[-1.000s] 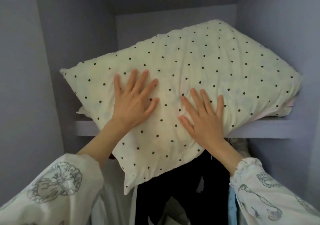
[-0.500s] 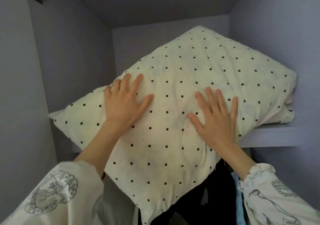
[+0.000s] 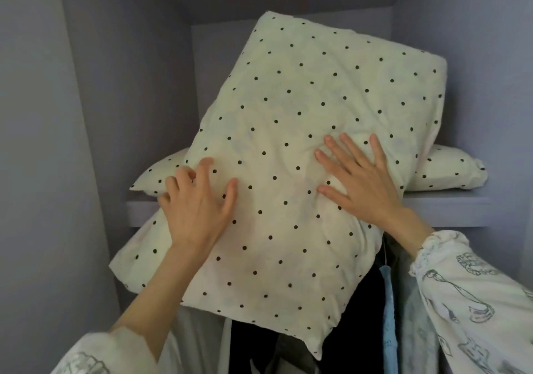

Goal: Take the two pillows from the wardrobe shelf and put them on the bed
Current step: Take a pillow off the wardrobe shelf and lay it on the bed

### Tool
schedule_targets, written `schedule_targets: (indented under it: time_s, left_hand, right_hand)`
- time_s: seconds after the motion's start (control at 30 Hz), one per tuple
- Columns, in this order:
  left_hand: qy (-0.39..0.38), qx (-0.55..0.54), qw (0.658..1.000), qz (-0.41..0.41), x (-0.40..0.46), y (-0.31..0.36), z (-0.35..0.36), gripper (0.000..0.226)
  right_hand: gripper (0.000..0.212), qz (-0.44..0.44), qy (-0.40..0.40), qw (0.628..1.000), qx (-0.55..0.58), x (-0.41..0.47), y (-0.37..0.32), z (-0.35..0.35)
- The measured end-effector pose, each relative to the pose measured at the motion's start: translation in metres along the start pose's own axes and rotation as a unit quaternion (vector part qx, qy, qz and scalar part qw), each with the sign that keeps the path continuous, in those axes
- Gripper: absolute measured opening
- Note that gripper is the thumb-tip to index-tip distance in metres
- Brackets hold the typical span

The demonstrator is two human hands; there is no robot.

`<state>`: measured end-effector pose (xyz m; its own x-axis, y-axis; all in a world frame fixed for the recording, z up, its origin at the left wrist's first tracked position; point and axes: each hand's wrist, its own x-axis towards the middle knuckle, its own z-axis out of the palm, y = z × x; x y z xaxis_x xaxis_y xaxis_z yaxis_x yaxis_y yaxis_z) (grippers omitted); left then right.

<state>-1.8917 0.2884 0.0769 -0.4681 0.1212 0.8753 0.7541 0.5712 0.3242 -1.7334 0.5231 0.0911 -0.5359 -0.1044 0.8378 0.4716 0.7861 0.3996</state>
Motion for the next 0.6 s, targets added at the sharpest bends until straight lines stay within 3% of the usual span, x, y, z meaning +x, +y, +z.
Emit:
schedule_targets:
  time_s: [0.13,0.3,0.43,0.5,0.6]
  left_hand:
    - [-0.006,-0.021,0.999,0.049,0.044,0.012,-0.007,0.058]
    - [-0.1,-0.065,0.991,0.056,0.07,0.025,0.008,0.067]
    - [-0.117,-0.085,0.989,0.001,0.066,0.015,0.018,0.072]
    - [-0.128,-0.094,0.987,-0.016,0.065,0.012,0.021,0.074]
    - [-0.143,-0.098,0.985,-0.02,0.065,0.008,0.022,0.074]
  right_hand:
    - [0.058,0.033,0.016,0.999,0.015,-0.009,-0.008,0.001]
    - [0.064,0.136,0.047,0.989,0.038,-0.027,-0.02,0.006]
    - [0.089,0.372,0.051,0.915,0.149,-0.038,-0.033,0.011]
    - [0.094,0.42,0.056,0.879,0.22,-0.037,-0.039,0.012]
    - [0.095,0.432,0.059,0.858,0.271,-0.037,-0.042,0.009]
